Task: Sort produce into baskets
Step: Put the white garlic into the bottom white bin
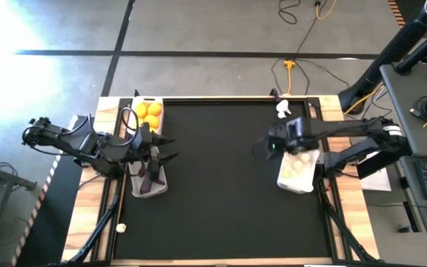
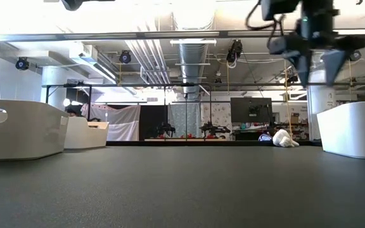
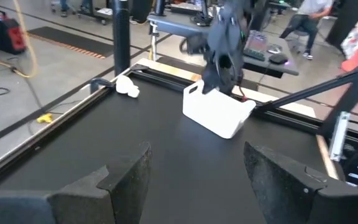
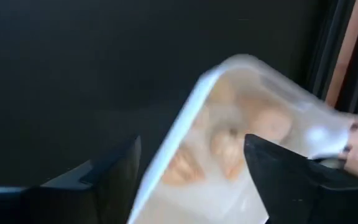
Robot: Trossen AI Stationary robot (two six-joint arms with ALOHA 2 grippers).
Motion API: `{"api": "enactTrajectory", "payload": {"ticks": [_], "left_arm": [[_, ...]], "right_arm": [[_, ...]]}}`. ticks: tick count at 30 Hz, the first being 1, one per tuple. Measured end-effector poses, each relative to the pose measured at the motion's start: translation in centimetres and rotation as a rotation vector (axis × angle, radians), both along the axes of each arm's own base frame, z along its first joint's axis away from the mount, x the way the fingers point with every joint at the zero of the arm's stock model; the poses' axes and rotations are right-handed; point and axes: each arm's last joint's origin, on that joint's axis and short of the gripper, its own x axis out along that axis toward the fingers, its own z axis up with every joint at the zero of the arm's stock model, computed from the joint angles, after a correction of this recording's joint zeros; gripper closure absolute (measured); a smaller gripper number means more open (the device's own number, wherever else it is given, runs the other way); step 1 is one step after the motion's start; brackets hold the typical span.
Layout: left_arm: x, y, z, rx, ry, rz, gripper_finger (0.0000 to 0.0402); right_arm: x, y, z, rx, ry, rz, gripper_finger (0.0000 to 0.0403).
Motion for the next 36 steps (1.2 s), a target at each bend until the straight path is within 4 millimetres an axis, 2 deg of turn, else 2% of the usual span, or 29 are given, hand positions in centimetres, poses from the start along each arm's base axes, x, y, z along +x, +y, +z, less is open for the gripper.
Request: {"api": "enactTrajectory", "payload": {"ticks": [5, 9, 15, 20, 24, 30, 36], "left_arm": [[0.2, 0.1, 0.1, 0.022, -0.018, 0.04, 0.0164], [0.4, 0.0, 0.4, 0.016, -0.043, 0.023, 0.0164], [0.4, 0.0, 0.3, -0.005, -0.043, 0.018, 0.0164], [0.0, 0.1, -0.1, -0.06, -0.01, 0.038, 0.0164], [-0.2, 0.1, -0.5, -0.109, 0.018, 0.059, 0.0164], [-0.2, 0.1, -0.6, -0.121, 0.02, 0.064, 0.0164], [-0.3, 0.3, -0.6, -0.1, 0.011, 0.112, 0.0164]], "right_arm": [[1.2, -4.0, 2.3, -0.093, -0.043, 0.024, 0.0085], [2.5, -8.4, 2.7, -0.158, -0.12, 0.022, 0.0056], [3.6, -16.0, 0.9, -0.235, -0.192, -0.121, 0.0041], [2.7, -20.9, -2.0, -0.186, -0.079, -0.171, 0.004], [1.3, -23.4, -4.4, -0.136, 0.014, -0.2, 0.004], [-0.2, -26.1, -6.5, -0.174, 0.065, -0.323, 0.004], [-1.6, -27.8, -8.9, -0.109, 0.085, -0.437, 0.0041]]}}
